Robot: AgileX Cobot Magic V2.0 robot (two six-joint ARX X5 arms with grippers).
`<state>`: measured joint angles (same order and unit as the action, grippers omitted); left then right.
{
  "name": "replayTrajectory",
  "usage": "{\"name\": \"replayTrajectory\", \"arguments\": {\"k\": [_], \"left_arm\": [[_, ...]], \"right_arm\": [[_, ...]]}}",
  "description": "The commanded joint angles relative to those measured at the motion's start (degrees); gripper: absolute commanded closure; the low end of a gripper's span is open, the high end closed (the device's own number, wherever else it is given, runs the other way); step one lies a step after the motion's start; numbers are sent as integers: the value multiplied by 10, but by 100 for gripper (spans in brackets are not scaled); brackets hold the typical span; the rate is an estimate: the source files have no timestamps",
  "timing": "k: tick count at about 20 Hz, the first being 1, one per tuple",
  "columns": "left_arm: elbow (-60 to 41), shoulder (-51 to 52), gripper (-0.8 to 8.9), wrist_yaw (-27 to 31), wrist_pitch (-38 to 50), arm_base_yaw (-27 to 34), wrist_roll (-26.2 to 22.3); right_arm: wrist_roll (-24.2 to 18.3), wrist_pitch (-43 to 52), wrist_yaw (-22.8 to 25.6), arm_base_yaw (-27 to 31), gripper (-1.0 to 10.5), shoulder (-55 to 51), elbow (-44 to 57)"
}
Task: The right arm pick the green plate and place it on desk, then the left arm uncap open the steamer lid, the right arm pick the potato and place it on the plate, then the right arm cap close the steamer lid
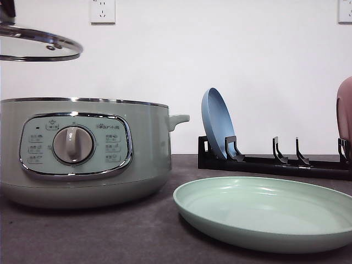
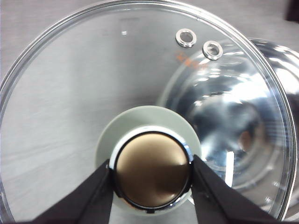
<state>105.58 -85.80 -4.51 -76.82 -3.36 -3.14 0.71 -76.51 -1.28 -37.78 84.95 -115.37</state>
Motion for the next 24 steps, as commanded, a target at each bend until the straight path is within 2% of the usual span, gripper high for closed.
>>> {"name": "replayTrajectory", "arguments": {"k": [1,5,8,12,18,24], "left_arm": [[16,7,806,-5,19,-19,-3],[16,7,806,-10,18,-60,-3],[16,7,806,-30,19,-95,-3],[16,7,806,-30,21,-138,-3],[16,7,806,-30,27,-173,-3],[16,7,806,-30,27,-184,-3]], "right_arm": [[-12,30,-3,0,893,-66,110],[-12,124,-8,1,893,-181,322],[-9,201,-51,2,893,-225,465],[6,330,-98,2,893,-221,608],[8,463,-108,5,893,-160,720],[5,516,-106,6,893,-59,727]]}}
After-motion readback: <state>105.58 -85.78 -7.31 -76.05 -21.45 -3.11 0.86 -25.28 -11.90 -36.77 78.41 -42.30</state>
